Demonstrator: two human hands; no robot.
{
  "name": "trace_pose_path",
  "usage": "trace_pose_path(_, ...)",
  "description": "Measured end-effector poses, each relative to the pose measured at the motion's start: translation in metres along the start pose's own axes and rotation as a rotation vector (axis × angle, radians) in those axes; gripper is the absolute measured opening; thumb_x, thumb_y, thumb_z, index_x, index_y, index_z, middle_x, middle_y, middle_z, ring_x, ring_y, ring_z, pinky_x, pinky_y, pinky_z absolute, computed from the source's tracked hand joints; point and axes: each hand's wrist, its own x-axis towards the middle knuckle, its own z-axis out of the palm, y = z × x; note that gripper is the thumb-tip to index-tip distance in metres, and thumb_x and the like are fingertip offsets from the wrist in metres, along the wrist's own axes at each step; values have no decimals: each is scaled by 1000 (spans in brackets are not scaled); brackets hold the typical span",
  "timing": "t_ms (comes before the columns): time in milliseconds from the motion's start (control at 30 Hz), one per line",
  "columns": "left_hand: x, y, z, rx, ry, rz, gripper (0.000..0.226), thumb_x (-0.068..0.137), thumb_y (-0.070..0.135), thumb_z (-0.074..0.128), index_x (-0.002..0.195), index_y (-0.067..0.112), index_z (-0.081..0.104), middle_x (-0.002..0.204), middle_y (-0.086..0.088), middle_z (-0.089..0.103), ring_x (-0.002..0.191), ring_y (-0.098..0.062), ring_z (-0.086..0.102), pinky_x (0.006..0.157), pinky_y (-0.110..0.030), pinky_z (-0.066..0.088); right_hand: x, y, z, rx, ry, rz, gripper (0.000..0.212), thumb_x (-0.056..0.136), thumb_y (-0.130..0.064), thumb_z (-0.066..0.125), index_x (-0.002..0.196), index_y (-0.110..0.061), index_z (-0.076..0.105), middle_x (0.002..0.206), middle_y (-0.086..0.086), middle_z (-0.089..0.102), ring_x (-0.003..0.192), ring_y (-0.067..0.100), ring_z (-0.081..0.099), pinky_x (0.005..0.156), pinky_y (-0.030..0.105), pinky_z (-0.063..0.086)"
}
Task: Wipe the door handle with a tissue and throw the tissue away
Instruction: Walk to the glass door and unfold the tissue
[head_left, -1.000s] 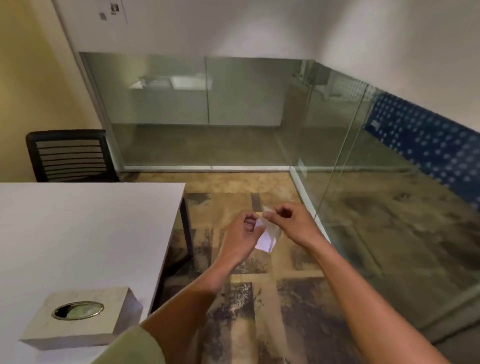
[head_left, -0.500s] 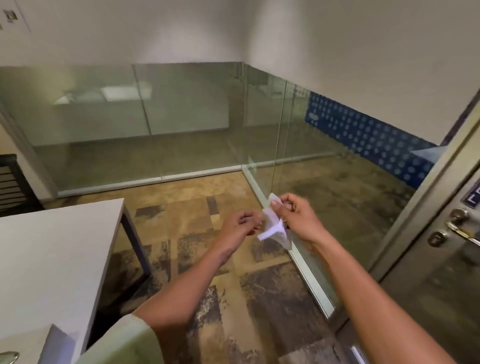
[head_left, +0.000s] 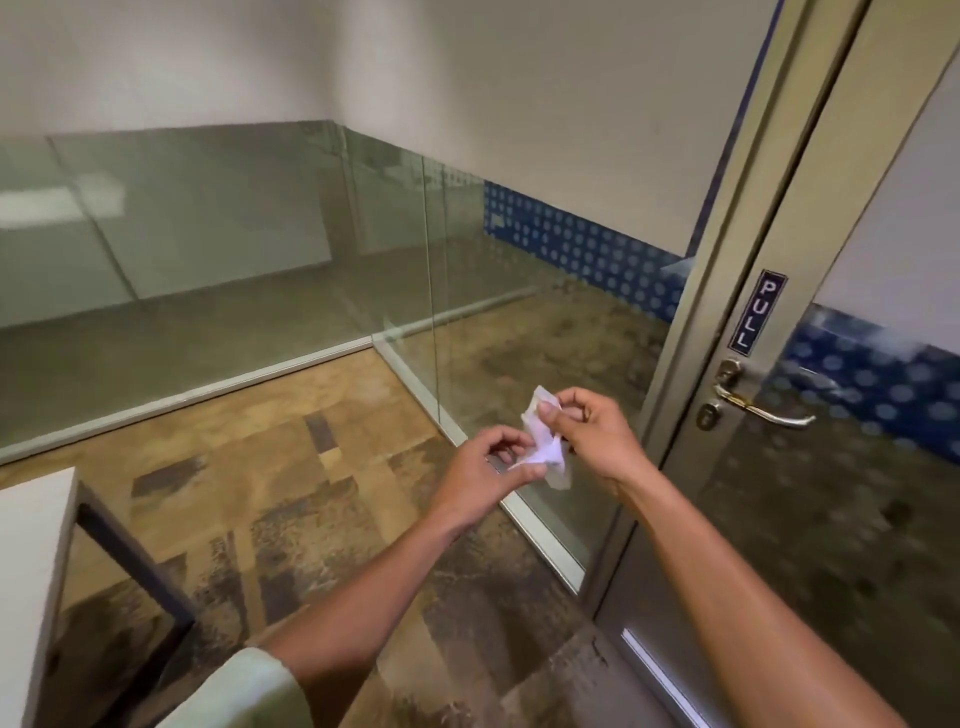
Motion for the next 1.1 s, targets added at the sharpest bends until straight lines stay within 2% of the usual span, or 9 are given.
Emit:
trace_pose_path(167, 27, 1, 18, 75, -77, 46, 12, 79, 8, 82, 90, 11, 77, 79, 13, 69, 67, 9, 57, 64, -9, 39, 2, 0, -28, 13, 110, 45, 15, 92, -15, 68, 79, -12, 63, 60, -1, 66, 53, 10, 55, 55, 24, 43)
trace_pose_path(267, 45, -5, 24, 90, -72, 132, 22, 77, 11, 84, 75, 29, 72, 80, 9, 69, 76, 1, 59, 69, -12, 39, 7, -2, -48, 53, 205, 68, 13, 94, -15, 65, 85, -7, 62, 68, 8, 67, 56, 13, 60, 57, 25, 48)
trace_pose_path(367, 62, -14, 25, 92, -99, 199, 33, 75, 9, 85, 71, 38, 69, 87, 10, 67, 91, -13, 61, 81, -16, 40, 12, -7, -62, 77, 282, 96, 12, 96, -14, 62, 89, -5, 63, 68, 6, 70, 59, 14, 67, 55, 26, 54)
trace_pose_path(600, 110, -26, 19, 102, -161, 213, 29, 77, 10, 84, 75, 36, 73, 91, 10, 58, 92, -6, 57, 85, -24, 41, 26, -4, -76, 138, 421, 179, 16, 98, -23, 59, 98, -7, 64, 80, 6, 72, 67, 17, 70, 63, 33, 59)
trace_pose_path(700, 126, -23, 24, 197, -132, 275, 16, 82, 18, 79, 96, 26, 78, 99, 7, 53, 97, -4, 52, 90, -25, 38, 32, 1, -72, 136, 501, 216, 18, 99, -23, 59, 95, -6, 62, 73, 9, 65, 55, 13, 64, 51, 26, 53)
trace_pose_path(767, 127, -17, 32, 352, -92, 454, 29, 83, 31, 74, 111, 22, 73, 107, 5, 52, 105, -12, 49, 96, -27, 38, 36, 1, -70, 148, 564, 244, 19, 98, -22, 60, 90, -4, 60, 71, 11, 64, 51, 15, 61, 45, 25, 47)
trace_pose_path(833, 123, -5, 43, 386, -106, 591, 35, 81, 40, 71, 108, 18, 68, 106, 5, 57, 102, -15, 51, 92, -31, 42, 38, -1, -68, 131, 610, 279, 21, 97, -24, 62, 88, -5, 59, 71, 14, 63, 51, 18, 56, 46, 28, 45)
trace_pose_path(933, 122, 5, 64, 337, -187, 549, 46, 74, 50, 78, 101, 17, 63, 100, 6, 60, 93, -14, 55, 84, -29, 46, 42, -4, -64, 150, 667, 291, 18, 97, -23, 61, 93, -6, 57, 76, 16, 67, 52, 20, 61, 50, 31, 49)
trace_pose_path(1100, 133, 4, 86, 248, -203, 480, 31, 76, 23, 82, 103, 13, 71, 99, -2, 63, 90, -15, 63, 83, -28, 53, 43, -7, -64, 161, 725, 290, 26, 100, -22, 55, 106, 3, 59, 92, 26, 69, 71, 33, 67, 61, 40, 53)
